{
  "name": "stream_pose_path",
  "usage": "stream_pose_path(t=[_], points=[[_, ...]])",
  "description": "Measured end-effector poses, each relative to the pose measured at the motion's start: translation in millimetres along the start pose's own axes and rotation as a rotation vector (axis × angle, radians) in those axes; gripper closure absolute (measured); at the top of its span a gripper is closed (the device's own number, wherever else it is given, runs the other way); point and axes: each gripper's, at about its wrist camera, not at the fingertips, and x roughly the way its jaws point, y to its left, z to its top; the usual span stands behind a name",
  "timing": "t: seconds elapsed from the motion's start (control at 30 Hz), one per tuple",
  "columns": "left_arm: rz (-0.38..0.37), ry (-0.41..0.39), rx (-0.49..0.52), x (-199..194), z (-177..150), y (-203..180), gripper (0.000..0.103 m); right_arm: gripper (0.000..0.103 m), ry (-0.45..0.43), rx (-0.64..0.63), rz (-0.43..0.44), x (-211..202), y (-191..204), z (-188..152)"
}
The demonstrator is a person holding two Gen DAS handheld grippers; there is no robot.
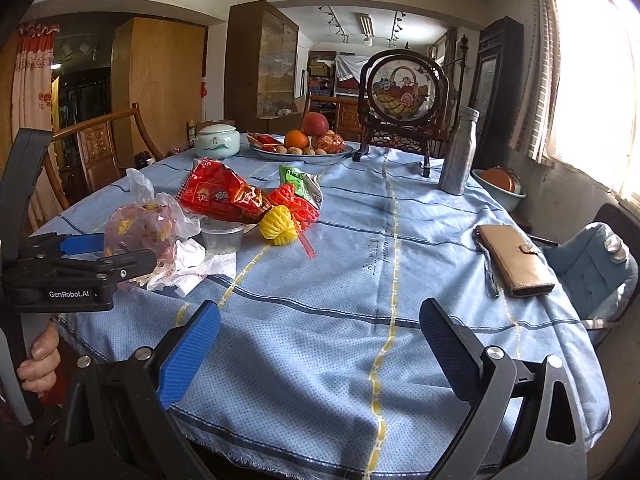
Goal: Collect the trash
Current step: 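Reach the left gripper to the pink floral plastic bag and grasp it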
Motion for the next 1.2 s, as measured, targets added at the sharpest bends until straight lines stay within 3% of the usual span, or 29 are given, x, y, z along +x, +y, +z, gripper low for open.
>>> stream_pose_path(t=[0.1, 0.27, 0.43, 0.53, 0.63, 0.7, 0.77, 0.97, 1.2], points=[[-0.022, -0.005, 0.021, 3.2, 5.0, -9.6, 0.006, 0.005, -0.017, 0.001, 0.007, 2.8, 0.6, 2.0], [0.024, 0.014, 0.056, 22.2, 12.4, -17.7, 0.006, 0.005, -0.012, 0.020, 0.036, 10.5, -3.7, 4.4], [0.019, 0.045, -0.033, 27.8, 14.1, -2.0, 0.006, 0.005, 0.008, 0.017, 0.051, 19.8, -4.9, 2.7], [0.085, 0.061, 0.018, 36.2, 15.6, -5.7, 0.006, 0.005, 0.019, 0.019, 0.077, 25.8, -3.4, 2.5], [0.148, 0.095, -0.024, 43.1, 10.5, 11.3, 0.007, 0.005, 0.019, 0.004, 0.085, 28.1, 0.2, 1.9], [0.154, 0.054, -0.089, 31.4, 8.6, 30.3, 0.018, 0.005, 0.011, -0.009, 0.083, 29.0, 2.1, 2.1], [0.113, 0.030, -0.126, 20.0, 9.9, 43.2, 0.031, 0.006, 0.005, -0.009, 0.088, 30.3, 2.2, 3.4], [0.086, -0.080, -0.140, -17.6, 15.5, 58.6, 0.035, 0.006, 0.007, -0.013, 0.119, 33.8, 10.6, 9.5], [0.073, -0.106, -0.173, -39.1, 14.2, 72.3, 0.041, 0.006, -0.018, -0.038, 0.137, 20.6, 22.5, 11.6]])
